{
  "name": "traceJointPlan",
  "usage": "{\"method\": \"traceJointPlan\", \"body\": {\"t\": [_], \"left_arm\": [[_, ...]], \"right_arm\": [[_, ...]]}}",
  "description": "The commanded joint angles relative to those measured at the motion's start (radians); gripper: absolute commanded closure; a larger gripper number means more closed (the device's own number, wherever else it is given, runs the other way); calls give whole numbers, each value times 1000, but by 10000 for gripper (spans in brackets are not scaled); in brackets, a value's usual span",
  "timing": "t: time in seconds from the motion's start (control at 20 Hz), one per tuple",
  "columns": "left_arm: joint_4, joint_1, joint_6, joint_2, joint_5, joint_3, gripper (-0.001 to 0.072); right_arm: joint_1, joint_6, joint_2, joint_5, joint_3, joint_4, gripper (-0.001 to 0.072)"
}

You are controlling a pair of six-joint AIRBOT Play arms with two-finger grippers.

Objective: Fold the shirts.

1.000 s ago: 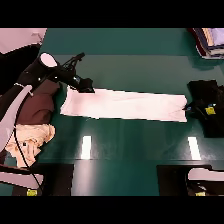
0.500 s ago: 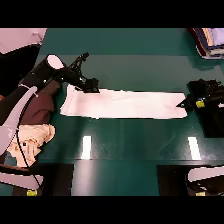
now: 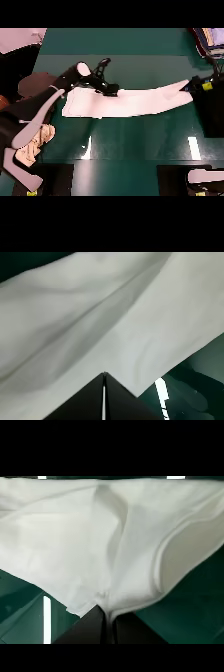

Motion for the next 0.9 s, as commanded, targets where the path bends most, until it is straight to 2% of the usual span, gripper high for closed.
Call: {"method": "traceJointPlan", "body": {"t": [0.0,0.15,0.4,0.6,0.85], "left_arm": [[2,-56,-14,-142,-38,145,681],[22,-60,-37,-211,-87,212,681],[149,-60,-37,-214,-168,223,680],[149,-60,-36,-214,-165,225,680],[152,0,-35,-185,-213,293,680]], "right_arm": [[125,83,63,48,143,4,697],[249,120,69,45,266,5,697],[392,154,69,2,397,3,698],[470,158,69,-33,431,7,697],[545,127,42,-122,431,167,697]]}}
